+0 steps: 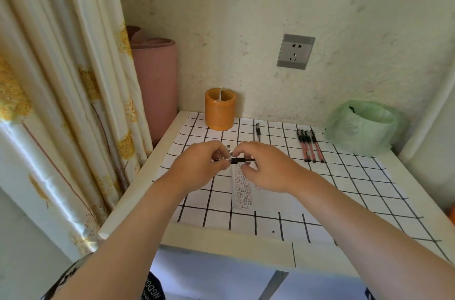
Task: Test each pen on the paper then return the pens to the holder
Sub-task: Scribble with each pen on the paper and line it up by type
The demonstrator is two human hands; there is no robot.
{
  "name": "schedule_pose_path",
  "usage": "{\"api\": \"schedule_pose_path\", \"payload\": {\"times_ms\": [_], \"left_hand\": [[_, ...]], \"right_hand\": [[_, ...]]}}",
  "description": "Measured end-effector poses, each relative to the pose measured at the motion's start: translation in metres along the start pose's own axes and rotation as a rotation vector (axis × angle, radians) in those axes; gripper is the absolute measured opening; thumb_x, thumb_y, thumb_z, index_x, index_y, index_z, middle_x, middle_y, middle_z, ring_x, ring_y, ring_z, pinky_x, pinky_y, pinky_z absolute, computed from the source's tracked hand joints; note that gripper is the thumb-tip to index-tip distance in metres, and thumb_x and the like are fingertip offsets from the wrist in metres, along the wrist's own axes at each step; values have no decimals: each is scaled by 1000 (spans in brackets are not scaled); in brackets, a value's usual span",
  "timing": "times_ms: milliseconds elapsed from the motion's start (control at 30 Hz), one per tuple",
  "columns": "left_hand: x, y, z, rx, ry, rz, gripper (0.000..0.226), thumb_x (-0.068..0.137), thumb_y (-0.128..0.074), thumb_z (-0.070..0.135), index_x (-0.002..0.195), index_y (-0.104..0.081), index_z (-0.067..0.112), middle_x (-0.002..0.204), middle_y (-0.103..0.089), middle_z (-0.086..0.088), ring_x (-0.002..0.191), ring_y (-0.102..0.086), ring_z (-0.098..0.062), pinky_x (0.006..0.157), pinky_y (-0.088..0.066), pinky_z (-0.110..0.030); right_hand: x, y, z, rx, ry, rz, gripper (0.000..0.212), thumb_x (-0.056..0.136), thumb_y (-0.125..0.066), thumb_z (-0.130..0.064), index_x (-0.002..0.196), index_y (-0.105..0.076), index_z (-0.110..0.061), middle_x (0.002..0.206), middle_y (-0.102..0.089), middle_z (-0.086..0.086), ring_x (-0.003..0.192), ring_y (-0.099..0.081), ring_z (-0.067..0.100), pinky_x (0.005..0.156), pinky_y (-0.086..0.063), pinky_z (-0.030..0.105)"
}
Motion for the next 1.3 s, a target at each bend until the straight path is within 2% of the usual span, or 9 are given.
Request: {"api": "schedule_pose_path", "payload": {"times_ms": [100,233,300,433,600,800,1000,1167,1300], "left_hand": [[3,-8,15,-61,-52,2,11,87,-73,34,93,-63,34,89,-67,13,78,-59,-2,72,-50,-25],[6,-24,27,-43,-90,-111,4,89,-70,35,90,-66,37,87,-67,19,70,-56,3,69,-46,-21],[8,-33,31,-18,-109,-151,9,90,-70,30,93,-66,38,89,-66,21,74,-57,-1,72,-48,-22],[14,-46,39,-8,-142,-125,14,90,-70,25,93,-68,39,85,-64,24,73,-57,-1,68,-43,-19],[24,-57,45,23,-153,-128,13,90,-70,30,93,-67,42,82,-63,26,77,-59,-3,72,-49,-23],[32,-69,47,62,-147,-183,9,90,-71,28,98,-71,32,85,-65,21,78,-59,-1,70,-48,-22],[40,-71,45,17,-120,-216,5,89,-72,27,93,-70,28,86,-67,14,83,-62,-8,75,-52,-27],[43,-72,41,41,-122,-237,4,89,-73,26,91,-70,27,87,-68,13,82,-62,-6,74,-52,-25],[47,-69,38,31,-120,-255,7,88,-73,23,91,-69,27,88,-68,12,83,-63,-6,77,-54,-27]], "right_hand": [[-10,7,5,9,-31,0,20,95,-56,-43,113,-62,-36,89,-66,-13,80,-60,5,73,-52,33],[-24,16,22,-48,-68,16,18,96,-56,-44,107,-68,-37,65,-57,-21,64,-53,-4,60,-38,20],[-30,15,30,-56,-91,-6,17,97,-56,-41,106,-70,-35,67,-56,-22,64,-52,-5,59,-35,18],[-36,8,40,-14,-113,-9,18,98,-54,-29,102,-70,-22,87,-64,-11,77,-56,8,70,-47,30],[-39,4,56,71,-195,7,19,97,-55,-36,98,-71,-24,81,-67,-9,72,-60,8,65,-47,30],[-41,-1,68,-71,-190,4,19,97,-52,-40,91,-67,-29,65,-58,-9,66,-54,11,58,-40,28],[-38,0,71,-65,-206,28,21,98,-51,-42,100,-70,-34,70,-63,-9,71,-58,11,61,-44,27],[-36,-6,71,-91,-189,47,23,98,-50,-46,102,-70,-35,59,-53,-13,57,-48,1,51,-30,22],[-37,-5,73,-90,-176,56,28,97,-47,-54,107,-69,-38,59,-53,-14,56,-48,1,51,-29,21]]}}
Point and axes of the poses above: each hand's wrist, its own x-axis towards the middle knuckle, its own y-axis out of the back of the hand, z = x × y, the point moved 4 cm from there along x, towards the middle knuckle
